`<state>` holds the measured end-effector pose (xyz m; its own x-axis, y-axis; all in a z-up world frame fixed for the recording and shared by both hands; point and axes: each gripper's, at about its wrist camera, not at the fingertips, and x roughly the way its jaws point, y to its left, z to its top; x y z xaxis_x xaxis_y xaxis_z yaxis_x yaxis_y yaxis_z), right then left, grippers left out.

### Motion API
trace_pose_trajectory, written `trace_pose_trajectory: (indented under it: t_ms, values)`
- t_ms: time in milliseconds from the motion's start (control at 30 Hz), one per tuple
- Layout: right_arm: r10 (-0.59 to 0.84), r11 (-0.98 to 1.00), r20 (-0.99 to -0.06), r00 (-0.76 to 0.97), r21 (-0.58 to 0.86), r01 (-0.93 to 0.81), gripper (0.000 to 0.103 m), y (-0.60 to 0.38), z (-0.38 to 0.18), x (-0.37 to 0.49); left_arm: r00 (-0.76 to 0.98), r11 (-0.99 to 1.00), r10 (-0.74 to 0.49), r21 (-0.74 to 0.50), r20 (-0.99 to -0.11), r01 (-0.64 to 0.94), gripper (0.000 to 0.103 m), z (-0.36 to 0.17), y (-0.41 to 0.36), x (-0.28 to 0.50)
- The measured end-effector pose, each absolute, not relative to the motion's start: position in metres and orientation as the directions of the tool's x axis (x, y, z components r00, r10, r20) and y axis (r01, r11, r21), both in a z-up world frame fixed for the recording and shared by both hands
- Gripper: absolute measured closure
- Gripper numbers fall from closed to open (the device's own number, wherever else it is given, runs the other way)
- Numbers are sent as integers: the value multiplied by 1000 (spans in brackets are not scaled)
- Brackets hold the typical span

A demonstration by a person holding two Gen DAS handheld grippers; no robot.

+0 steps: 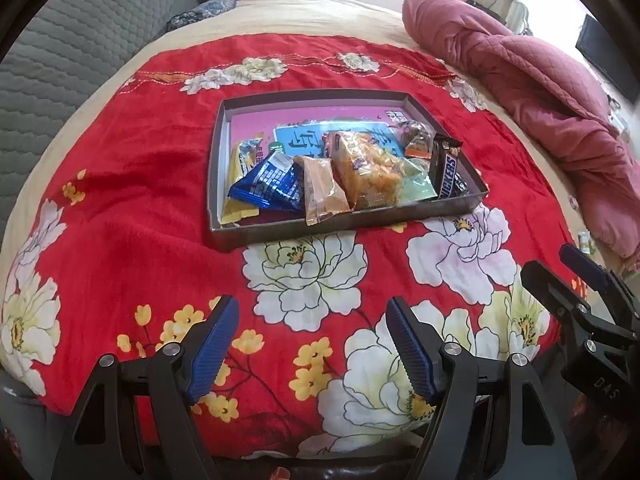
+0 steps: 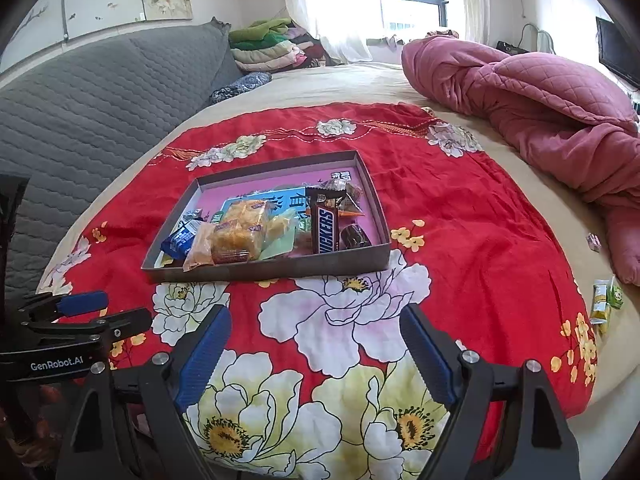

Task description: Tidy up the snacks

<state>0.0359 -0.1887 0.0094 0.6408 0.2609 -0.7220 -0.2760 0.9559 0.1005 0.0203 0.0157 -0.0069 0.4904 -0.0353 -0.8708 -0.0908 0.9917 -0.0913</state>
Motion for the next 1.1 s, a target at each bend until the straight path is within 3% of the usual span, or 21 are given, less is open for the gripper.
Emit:
trace_pose_trajectory:
  t_ms: [1100]
  values:
    - [244, 954, -729, 640, 61, -295, 16, -183, 12, 26, 482, 991, 2, -62, -876, -117, 26, -4, 17, 10]
